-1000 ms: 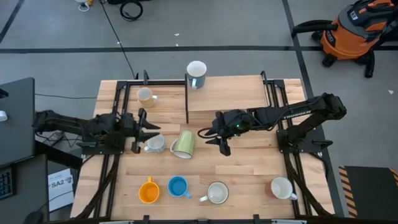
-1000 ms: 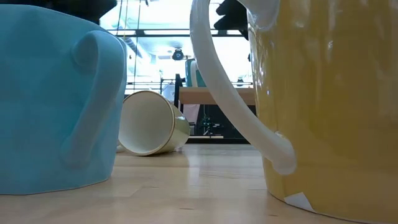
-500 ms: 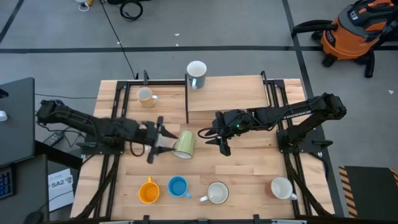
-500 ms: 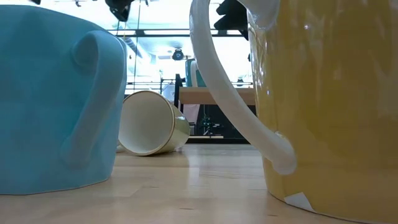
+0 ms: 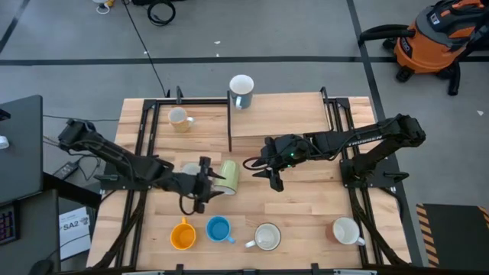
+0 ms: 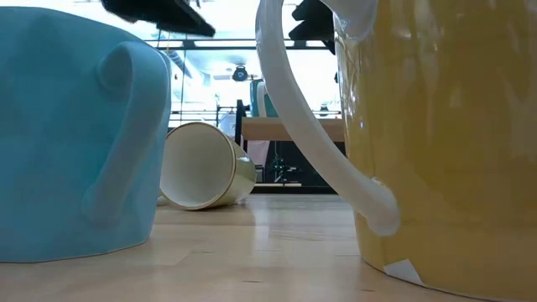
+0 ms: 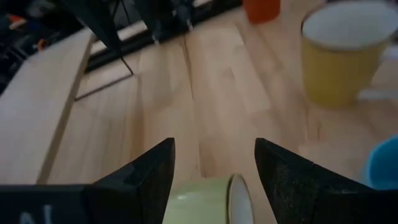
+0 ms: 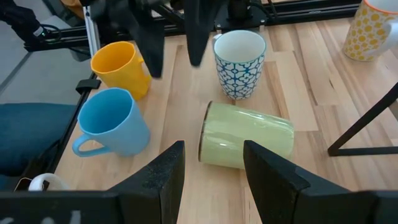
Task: Place coffee mugs
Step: Put the green mug on the shelf
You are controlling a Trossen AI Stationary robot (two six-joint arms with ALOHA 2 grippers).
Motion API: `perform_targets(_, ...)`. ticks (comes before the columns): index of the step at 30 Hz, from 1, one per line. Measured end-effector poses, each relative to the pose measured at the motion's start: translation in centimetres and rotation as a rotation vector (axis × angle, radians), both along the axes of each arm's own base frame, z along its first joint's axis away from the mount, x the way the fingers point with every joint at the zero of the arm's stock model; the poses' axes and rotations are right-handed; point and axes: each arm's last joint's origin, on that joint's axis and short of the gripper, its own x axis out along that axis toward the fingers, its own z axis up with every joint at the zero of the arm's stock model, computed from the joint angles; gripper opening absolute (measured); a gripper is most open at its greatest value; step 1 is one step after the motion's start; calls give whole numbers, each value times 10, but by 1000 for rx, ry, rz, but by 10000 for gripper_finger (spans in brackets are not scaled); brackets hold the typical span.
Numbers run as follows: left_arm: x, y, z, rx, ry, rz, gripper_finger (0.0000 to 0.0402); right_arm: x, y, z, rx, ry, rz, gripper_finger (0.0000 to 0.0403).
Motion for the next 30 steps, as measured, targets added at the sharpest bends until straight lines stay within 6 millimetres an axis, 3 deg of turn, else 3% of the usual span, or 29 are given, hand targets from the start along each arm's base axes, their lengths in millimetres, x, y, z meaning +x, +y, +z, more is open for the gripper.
perform_targets(17,21,-6,-52,88,209,16,228,0,0,0,0,0,0,170)
perform_targets(30,28,-4,-85,294,303,166,228,0,0,0,0,0,0,170)
